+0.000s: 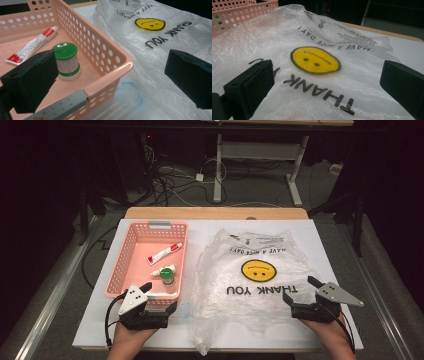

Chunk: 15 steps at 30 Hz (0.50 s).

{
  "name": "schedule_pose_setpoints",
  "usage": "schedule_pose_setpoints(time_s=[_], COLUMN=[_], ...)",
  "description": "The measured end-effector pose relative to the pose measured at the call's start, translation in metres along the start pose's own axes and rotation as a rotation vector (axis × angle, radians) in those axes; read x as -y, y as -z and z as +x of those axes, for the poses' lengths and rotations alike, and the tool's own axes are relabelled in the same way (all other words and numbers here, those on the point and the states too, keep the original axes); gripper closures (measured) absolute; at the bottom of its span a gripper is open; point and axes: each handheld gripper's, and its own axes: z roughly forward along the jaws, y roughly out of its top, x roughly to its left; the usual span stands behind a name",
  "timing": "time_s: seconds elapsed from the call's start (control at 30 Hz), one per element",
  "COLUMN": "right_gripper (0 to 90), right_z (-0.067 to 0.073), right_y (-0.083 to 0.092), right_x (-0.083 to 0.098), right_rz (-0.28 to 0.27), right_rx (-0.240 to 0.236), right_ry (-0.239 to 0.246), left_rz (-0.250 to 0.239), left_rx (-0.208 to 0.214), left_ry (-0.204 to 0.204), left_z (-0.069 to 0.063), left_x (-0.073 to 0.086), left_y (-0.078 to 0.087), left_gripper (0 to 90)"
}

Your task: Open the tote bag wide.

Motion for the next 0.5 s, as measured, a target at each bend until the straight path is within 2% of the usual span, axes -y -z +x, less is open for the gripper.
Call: schedule_pose_setpoints(time_s=[0.1,0.2,0.5], right_gripper=[0.0,0.0,0.0], right_z=[-0.0005,-0.0006,0.0019], right_y=[-0.0009,0.0003,0.0034], right_x=[-0.0005,-0.0008,-0.004], right_rz=[0.0,-0.002,-0.015], right_rx=[-0.006,-0.006,-0.013], right_ry=[0.002,-0.005,-0.005], left_rz=[0.0,-0.011,0.006], left_rx=[-0.002,-0.002,-0.006], left_ry=[-0.003,0.011,0.016], left_z=[0.0002,0.0024,0.0076], left_x=[-0.0012,-0.0015,-0.0005], left_y=[0.0013,0.0024,-0.0002], left_gripper=[0.0,0.0,0.0])
